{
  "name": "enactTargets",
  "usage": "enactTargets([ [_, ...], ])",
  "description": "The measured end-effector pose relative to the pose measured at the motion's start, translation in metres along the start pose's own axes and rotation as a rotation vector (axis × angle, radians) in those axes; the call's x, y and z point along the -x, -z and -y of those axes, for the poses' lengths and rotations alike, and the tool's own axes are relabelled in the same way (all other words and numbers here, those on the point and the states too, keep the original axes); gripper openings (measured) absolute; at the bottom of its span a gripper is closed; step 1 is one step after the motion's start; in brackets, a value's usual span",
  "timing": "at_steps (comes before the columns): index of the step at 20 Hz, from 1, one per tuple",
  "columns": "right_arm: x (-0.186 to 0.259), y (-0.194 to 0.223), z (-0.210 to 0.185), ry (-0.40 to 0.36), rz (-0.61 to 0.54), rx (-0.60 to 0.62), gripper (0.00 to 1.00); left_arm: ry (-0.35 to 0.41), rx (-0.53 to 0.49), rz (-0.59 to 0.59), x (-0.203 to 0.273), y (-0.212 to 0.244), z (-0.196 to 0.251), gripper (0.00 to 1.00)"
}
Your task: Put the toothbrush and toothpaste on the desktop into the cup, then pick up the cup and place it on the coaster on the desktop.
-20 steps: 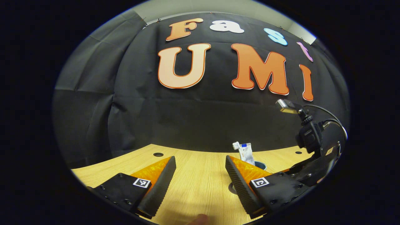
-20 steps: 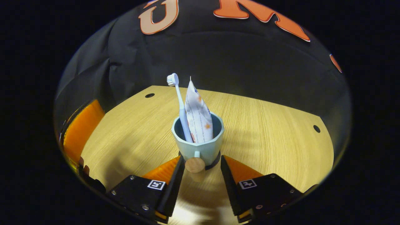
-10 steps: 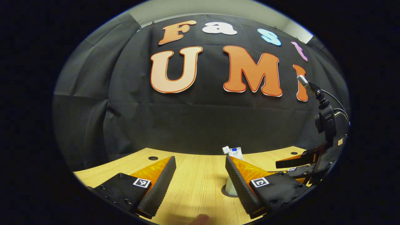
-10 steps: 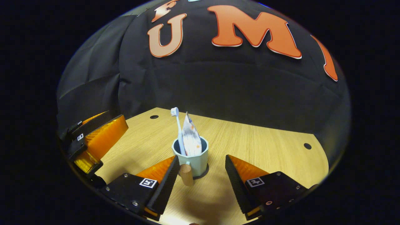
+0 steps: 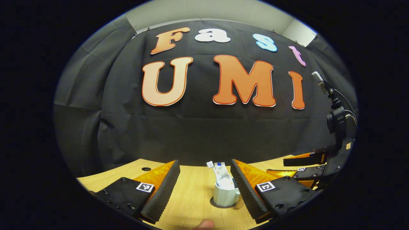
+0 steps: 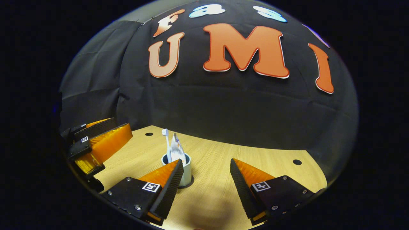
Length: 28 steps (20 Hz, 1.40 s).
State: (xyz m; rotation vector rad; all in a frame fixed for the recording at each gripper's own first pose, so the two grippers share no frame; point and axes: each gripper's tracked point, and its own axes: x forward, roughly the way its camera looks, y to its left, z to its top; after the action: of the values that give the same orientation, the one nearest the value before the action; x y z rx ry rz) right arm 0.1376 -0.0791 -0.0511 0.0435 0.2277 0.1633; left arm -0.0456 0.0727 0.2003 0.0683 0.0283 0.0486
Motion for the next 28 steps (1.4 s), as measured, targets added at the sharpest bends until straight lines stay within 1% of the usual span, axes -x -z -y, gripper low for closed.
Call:
enactTargets([
  [5,0.010,-0.007,0.032,0.048,0.057,-0.014,0.89,0.036,-0.008,0.037,-0.002,-0.016,0.027,1.00],
  [6,0.013,-0.010,0.038,0.056,0.077,-0.014,0.89,0.044,-0.008,0.040,-0.002,-0.018,0.033,0.98],
  [7,0.015,-0.014,0.043,0.065,0.098,-0.013,0.89,0.052,-0.011,0.043,-0.003,-0.018,0.040,1.00],
  [13,0.027,-0.027,0.066,0.115,0.179,0.010,0.89,0.079,-0.007,0.093,-0.004,-0.035,0.063,1.00],
  [17,0.030,-0.028,0.076,0.129,0.200,-0.005,0.89,0.091,-0.015,0.104,-0.004,-0.039,0.070,1.00],
  [19,0.032,-0.033,0.079,0.130,0.217,-0.018,0.89,0.099,-0.003,0.107,-0.003,-0.040,0.074,1.00],
  [21,0.036,-0.045,0.083,0.143,0.254,-0.016,0.89,0.111,0.010,0.109,-0.002,-0.040,0.079,1.00],
  [24,0.043,-0.066,0.087,0.154,0.325,-0.006,0.89,0.115,-0.004,0.132,-0.001,-0.049,0.083,1.00],
  [28,0.055,-0.088,0.096,0.168,0.381,-0.007,0.88,0.162,-0.012,0.174,-0.002,-0.074,0.102,0.99],
])
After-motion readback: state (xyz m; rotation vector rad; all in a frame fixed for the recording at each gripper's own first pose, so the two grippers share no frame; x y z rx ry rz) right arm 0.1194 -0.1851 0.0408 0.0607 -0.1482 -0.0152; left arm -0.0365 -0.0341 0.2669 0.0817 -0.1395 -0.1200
